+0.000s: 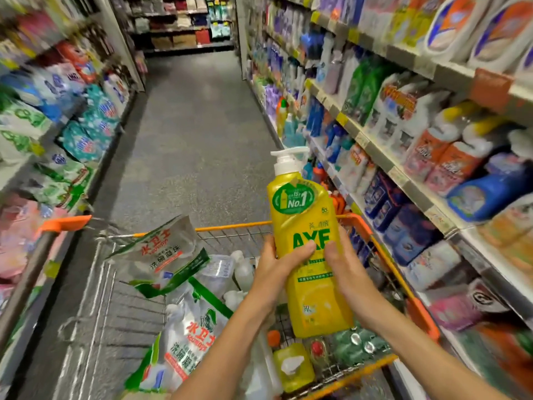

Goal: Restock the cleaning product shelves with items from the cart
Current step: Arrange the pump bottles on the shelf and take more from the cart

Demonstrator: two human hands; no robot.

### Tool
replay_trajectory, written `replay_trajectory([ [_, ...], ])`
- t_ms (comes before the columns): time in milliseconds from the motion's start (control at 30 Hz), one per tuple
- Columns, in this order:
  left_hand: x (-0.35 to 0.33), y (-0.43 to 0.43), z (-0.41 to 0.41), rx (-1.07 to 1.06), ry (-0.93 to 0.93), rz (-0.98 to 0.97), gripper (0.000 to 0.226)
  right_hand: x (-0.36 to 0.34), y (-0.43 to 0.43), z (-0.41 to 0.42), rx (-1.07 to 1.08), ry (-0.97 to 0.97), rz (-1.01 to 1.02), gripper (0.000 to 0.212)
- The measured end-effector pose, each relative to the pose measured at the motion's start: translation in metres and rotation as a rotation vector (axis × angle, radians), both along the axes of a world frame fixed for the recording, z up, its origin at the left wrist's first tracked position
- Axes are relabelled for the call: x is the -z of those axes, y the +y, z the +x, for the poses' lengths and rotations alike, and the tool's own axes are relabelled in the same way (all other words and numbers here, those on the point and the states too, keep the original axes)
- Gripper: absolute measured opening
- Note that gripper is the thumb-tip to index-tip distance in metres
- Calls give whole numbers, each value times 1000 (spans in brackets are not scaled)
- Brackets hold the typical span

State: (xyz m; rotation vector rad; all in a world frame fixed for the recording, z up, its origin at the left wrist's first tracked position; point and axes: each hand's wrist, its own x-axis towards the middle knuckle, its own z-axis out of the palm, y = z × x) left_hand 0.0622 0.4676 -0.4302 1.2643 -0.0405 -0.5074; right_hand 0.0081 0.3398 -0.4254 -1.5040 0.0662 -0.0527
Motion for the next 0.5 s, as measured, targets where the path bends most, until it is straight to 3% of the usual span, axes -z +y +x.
replay_trajectory([
  [167,-18,-1,-35,123,-48,-67,86,-15,13,-48,250,-73,82,55],
  [233,-25,-4,-58,187,-72,-92,88,-19,14,-75,336,-80,95,62],
  [367,-41,-20,-113,366,-121,-138,82,-35,13,-145,529,-124,69,94],
  [500,-58,-42,-180,533,-177,-150,83,-56,11,-230,684,-187,46,102],
])
